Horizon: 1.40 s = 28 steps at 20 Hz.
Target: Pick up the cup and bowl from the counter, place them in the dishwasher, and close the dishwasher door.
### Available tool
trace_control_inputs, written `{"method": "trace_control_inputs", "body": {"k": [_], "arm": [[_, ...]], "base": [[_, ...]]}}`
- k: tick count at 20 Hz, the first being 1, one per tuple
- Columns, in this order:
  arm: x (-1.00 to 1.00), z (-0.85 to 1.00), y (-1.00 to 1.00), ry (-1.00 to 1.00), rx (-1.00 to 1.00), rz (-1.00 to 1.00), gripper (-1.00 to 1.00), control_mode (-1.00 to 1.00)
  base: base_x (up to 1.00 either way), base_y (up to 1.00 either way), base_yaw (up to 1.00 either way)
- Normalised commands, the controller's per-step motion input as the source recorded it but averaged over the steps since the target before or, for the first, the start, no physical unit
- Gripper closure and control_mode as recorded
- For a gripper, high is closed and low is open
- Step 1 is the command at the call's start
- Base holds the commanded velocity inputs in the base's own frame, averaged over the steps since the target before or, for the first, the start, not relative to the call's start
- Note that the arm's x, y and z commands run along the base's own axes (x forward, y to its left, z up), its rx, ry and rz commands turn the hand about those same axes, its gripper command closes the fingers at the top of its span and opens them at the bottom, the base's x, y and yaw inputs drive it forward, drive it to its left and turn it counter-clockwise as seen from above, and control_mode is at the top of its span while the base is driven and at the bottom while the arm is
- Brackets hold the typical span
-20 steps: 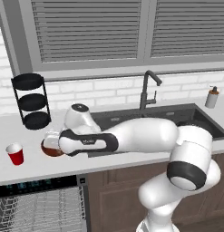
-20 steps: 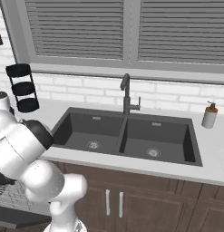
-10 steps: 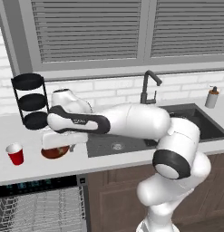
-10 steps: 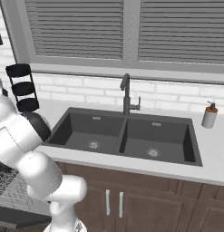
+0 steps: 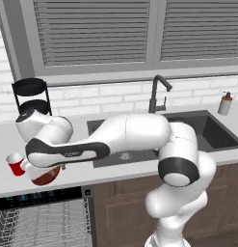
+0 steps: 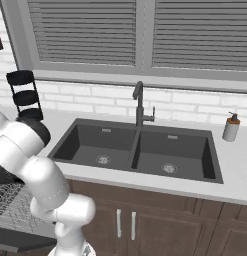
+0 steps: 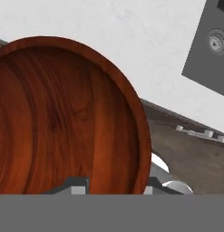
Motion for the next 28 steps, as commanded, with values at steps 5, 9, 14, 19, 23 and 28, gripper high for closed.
{"method": "trace_control_inputs", "body": {"k": [5, 9, 14, 19, 23, 28], "arm": [[-0.17, -0.48, 0.04, -0.26, 0.0, 0.02, 1.0, -1.0], [0.0, -0.54, 0.18, -0.15, 0.0, 0.0, 1.0, -1.0], [0.0, -0.51, 0.27, -0.11, 0.0, 0.0, 1.0, -1.0], [0.0, -0.56, 0.25, -0.12, 0.0, 0.0, 1.0, -1.0], [0.0, -0.54, 0.25, -0.08, 0.0, 0.0, 1.0, -1.0], [0.06, -0.38, 0.16, -0.02, 0.0, 0.0, 1.0, -1.0]], "base": [[0.0, 0.0, 0.0], [0.0, 0.0, 0.0], [0.0, 0.0, 0.0], [0.0, 0.0, 0.0], [0.0, 0.0, 0.0], [0.0, 0.0, 0.0]]}}
